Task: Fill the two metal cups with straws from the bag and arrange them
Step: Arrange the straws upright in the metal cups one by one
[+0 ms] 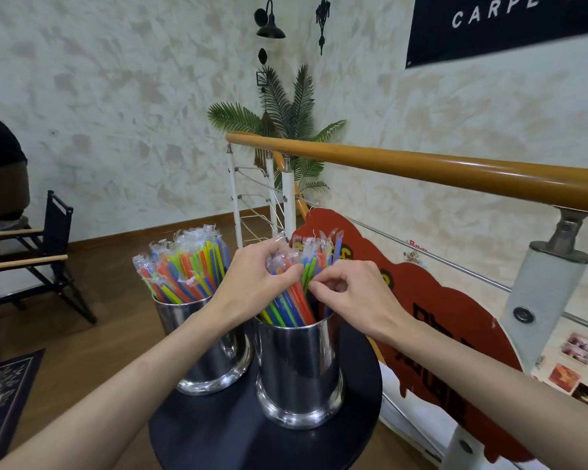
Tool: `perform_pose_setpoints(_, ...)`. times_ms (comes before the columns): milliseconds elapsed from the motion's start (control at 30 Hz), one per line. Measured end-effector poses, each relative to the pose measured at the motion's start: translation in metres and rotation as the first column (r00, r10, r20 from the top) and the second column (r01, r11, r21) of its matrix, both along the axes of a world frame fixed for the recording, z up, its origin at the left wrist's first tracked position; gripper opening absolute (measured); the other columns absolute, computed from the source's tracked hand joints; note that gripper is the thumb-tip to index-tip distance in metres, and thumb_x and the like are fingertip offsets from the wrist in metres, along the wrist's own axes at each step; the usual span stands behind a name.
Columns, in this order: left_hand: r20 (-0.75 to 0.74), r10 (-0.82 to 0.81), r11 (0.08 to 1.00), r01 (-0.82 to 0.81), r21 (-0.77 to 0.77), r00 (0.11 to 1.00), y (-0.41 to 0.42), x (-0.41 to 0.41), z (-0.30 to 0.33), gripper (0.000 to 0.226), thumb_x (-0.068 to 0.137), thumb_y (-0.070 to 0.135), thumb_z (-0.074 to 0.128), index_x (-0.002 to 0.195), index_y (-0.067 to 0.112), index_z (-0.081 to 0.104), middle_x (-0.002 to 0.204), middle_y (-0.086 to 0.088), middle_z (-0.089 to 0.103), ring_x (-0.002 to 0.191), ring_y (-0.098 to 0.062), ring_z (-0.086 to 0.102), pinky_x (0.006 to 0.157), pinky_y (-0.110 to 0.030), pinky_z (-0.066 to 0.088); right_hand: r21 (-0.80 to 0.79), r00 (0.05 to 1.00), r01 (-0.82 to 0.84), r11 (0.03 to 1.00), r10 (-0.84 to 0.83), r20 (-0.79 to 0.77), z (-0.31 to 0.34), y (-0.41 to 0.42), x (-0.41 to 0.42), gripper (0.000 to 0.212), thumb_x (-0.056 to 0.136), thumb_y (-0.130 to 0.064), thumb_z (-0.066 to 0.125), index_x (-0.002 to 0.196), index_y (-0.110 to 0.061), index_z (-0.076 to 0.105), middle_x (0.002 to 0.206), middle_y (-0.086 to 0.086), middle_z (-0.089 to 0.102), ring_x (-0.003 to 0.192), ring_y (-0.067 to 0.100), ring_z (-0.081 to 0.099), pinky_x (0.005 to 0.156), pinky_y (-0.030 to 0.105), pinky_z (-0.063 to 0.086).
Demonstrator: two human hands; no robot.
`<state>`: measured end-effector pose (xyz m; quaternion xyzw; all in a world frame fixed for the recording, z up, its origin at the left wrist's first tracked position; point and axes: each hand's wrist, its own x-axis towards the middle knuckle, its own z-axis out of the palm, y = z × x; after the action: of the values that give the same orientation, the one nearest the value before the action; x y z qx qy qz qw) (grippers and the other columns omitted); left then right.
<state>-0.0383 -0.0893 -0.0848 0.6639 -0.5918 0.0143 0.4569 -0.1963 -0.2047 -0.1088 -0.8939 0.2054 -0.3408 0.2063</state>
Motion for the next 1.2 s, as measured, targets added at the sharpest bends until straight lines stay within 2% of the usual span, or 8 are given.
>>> perform_pose_setpoints(100,0.014,0.013,1.000,-0.014,0.013,1.000,0.000,0.000,0.000,0.016,0.089,0.023,0.070,0.075,0.022,0.063,0.075,0.003,0.067,0.070,-0.013,0.063,0.065,-0.025,0.048,-0.036,0.994,0.099,0.994,-0.097,0.049,0.000,-0.005,-0.004,0.013,0.090,-0.033,0.072,0.085,-0.022,0.079,0.071,-0.012,0.065,0.068,0.001,0.058,0.064,0.018,0.041)
perform_pose_setpoints(200,0.036,0.008,1.000,-0.008,0.010,0.999,0.002,-0.003,0.001,0.018,0.088,0.018,0.068,0.074,0.021,0.059,0.071,0.003,0.062,0.063,-0.007,0.054,0.061,-0.019,0.043,-0.007,0.983,0.169,0.986,-0.169,0.068,0.000,-0.013,-0.002,0.015,0.088,-0.041,0.074,0.084,-0.026,0.075,0.065,-0.010,0.064,0.068,0.005,0.061,0.067,0.028,0.049)
perform_pose_setpoints(433,0.028,-0.015,0.999,0.014,0.044,1.000,0.006,-0.001,0.003,0.014,0.090,0.019,0.067,0.077,0.023,0.061,0.078,0.002,0.067,0.074,-0.015,0.064,0.071,-0.030,0.051,-0.087,0.971,0.237,0.968,-0.232,0.065,0.001,-0.016,0.010,0.014,0.092,-0.037,0.071,0.095,-0.024,0.072,0.063,-0.011,0.058,0.068,0.014,0.060,0.070,0.041,0.055)
perform_pose_setpoints(633,0.005,-0.042,0.997,0.042,0.072,0.999,0.008,0.002,0.003,0.011,0.091,0.020,0.067,0.081,0.021,0.063,0.084,0.003,0.069,0.082,-0.009,0.067,0.074,-0.026,0.054,-0.091,0.965,0.262,0.961,-0.262,0.013,0.001,-0.016,0.014,0.025,0.089,-0.042,0.073,0.106,-0.029,0.059,0.067,-0.009,0.060,0.070,0.013,0.062,0.067,0.041,0.055)
perform_pose_setpoints(800,0.011,-0.040,0.996,0.039,0.080,0.999,0.005,0.003,0.003,0.007,0.089,0.020,0.067,0.083,0.020,0.064,0.083,0.001,0.069,0.077,-0.013,0.066,0.073,-0.032,0.055,-0.035,0.965,0.259,0.965,-0.260,-0.026,0.005,-0.017,0.018,0.035,0.085,-0.048,0.075,0.110,-0.032,0.057,0.069,-0.010,0.061,0.071,0.010,0.061,0.061,0.034,0.052)
perform_pose_setpoints(900,0.012,-0.051,0.995,0.049,0.086,0.999,0.006,0.004,0.003,0.007,0.089,0.020,0.067,0.083,0.021,0.064,0.083,0.002,0.069,0.075,-0.011,0.065,0.072,-0.032,0.055,0.004,0.963,0.267,0.964,-0.266,-0.030,0.010,-0.020,0.022,0.033,0.083,-0.047,0.077,0.105,-0.031,0.059,0.069,-0.010,0.060,0.069,0.007,0.060,0.058,0.032,0.050)
perform_pose_setpoints(1067,0.019,-0.070,0.993,0.068,0.095,0.997,0.006,0.005,0.004,0.007,0.090,0.019,0.068,0.083,0.021,0.065,0.084,0.003,0.070,0.081,-0.013,0.066,0.078,-0.035,0.056,0.043,0.965,0.253,0.967,-0.248,-0.089,0.015,-0.025,0.027,0.027,0.077,-0.043,0.080,0.091,-0.030,0.061,0.077,-0.008,0.064,0.080,0.017,0.065,0.068,0.041,0.056)
perform_pose_setpoints(1200,0.019,-0.071,0.993,0.069,0.100,0.997,0.005,0.005,0.004,0.008,0.090,0.019,0.068,0.083,0.021,0.065,0.083,0.005,0.069,0.074,-0.006,0.064,0.068,-0.022,0.047,0.053,0.967,0.214,0.975,-0.204,-0.156,0.020,-0.026,0.027,0.020,0.075,-0.038,0.077,0.080,-0.030,0.059,0.080,-0.006,0.064,0.083,0.021,0.065,0.072,0.043,0.057)
